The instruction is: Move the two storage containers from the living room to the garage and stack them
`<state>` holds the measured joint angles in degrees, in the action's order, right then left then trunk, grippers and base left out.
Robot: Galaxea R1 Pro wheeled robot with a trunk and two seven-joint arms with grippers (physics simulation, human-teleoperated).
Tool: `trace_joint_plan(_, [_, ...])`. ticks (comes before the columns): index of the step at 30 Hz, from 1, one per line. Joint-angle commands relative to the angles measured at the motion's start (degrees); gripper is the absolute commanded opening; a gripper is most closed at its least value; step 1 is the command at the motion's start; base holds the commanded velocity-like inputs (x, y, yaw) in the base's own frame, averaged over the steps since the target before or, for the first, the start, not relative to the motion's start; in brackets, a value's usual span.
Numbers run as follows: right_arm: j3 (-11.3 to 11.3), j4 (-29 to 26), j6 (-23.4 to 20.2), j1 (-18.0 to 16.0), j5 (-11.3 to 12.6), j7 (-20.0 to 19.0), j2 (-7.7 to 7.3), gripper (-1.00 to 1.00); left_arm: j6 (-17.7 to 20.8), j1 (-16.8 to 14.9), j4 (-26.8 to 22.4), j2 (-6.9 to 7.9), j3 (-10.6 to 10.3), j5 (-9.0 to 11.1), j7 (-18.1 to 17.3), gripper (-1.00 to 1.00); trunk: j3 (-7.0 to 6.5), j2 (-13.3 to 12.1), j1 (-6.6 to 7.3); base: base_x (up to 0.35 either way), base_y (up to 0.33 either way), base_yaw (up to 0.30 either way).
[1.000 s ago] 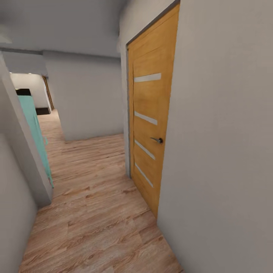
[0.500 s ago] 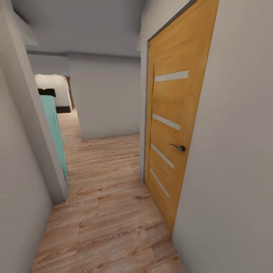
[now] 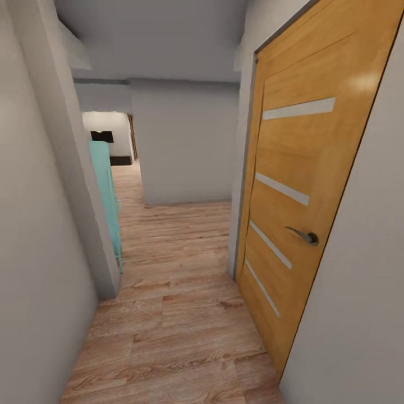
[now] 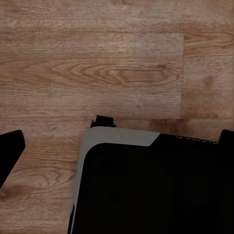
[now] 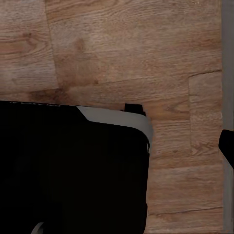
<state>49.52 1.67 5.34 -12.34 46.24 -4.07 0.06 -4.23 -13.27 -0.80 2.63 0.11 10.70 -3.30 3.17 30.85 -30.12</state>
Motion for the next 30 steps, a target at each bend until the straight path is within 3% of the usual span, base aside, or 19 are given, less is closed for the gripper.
trace_joint_plan(1, [0.4,0.18,0.29,-0.06,0.61,-0.41,0.02,1.0,-0.18,-0.08,0.1,0.01,-0.02,0.5,-0.3,1.0,0.11,0.09,-0.06,0.322,0.0,0.27])
trace_joint_plan(16, [0.4,0.18,0.29,-0.06,0.61,-0.41,0.01,1.0,-0.17,-0.09,0.1,0.01,-0.09,0.46,-0.3,1.0,0.11,0.09,-0.06,0.322,0.0,0.258])
trace_joint_plan(30, [0.4,0.18,-0.18,-0.06,0.61,-0.49,0.02,1.0,-0.17,-0.08,0.1,0.01,-0.28,0.3,-0.3,1.0,0.11,0.09,-0.06,0.322,0.0,0.022])
